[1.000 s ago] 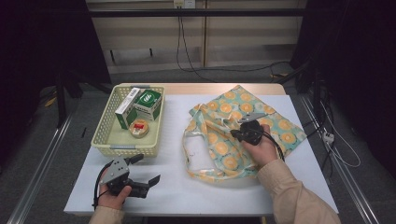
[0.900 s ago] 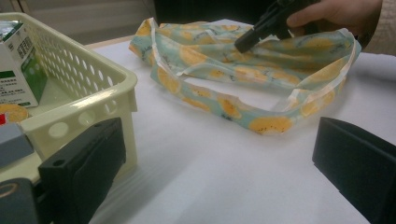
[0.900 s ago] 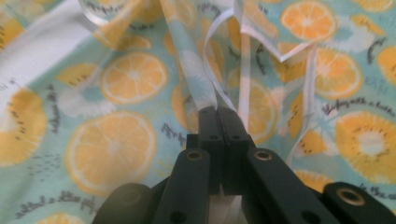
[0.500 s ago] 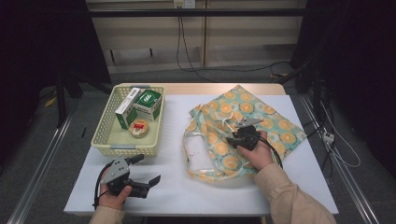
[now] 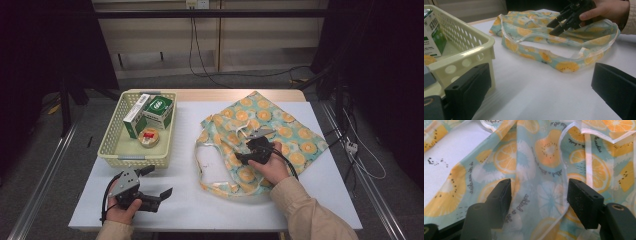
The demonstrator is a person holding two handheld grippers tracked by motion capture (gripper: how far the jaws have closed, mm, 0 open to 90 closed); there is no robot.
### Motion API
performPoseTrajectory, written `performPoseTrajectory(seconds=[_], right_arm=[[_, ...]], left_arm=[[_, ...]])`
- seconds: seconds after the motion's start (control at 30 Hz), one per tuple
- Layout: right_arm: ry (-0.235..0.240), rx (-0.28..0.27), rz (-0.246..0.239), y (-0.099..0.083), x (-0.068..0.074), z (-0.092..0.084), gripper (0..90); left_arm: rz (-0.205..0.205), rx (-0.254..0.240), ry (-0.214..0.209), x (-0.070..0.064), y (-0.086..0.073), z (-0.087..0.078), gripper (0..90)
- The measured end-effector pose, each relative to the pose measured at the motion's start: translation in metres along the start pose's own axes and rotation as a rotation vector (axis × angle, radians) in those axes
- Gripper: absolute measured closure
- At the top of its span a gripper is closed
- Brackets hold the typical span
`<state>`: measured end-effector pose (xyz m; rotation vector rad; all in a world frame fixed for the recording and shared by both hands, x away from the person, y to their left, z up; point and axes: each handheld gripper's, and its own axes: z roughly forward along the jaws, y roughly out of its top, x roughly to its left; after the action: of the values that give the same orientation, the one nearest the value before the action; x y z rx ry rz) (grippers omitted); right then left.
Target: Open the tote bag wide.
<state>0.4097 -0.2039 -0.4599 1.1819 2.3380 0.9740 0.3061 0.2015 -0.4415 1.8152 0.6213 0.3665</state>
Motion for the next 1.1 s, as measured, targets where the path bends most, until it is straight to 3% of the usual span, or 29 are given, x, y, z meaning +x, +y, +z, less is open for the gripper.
performPoseTrajectory(seconds=[0.07,0.27,0.53,0.87,0.97,1.1], right_arm=[[-0.001,0.000,0.007,0.000,-0.001,0.000,40.0],[-0.045,-0.019,0.041,-0.003,-0.014,-0.002,65.6],[-0.074,-0.025,0.015,-0.003,-0.017,-0.001,87.4],[-0.043,-0.021,0.081,0.000,-0.022,-0.003,90.0],[-0.029,-0.048,0.103,0.006,-0.025,-0.011,90.0],[-0.045,-0.074,0.091,0.020,-0.029,-0.027,90.0]], left_arm=[[-0.003,0.000,0.002,0.000,0.000,0.000,2.5],[0.005,0.002,0.001,0.000,0.000,-0.001,2.5],[0.000,0.001,0.002,0.000,0.000,-0.001,2.5],[0.002,0.000,0.001,-0.001,0.000,0.000,2.6],[0.004,0.001,0.004,0.001,0.000,-0.001,2.6],[-0.001,-0.006,0.007,0.001,0.001,-0.002,2.6]])
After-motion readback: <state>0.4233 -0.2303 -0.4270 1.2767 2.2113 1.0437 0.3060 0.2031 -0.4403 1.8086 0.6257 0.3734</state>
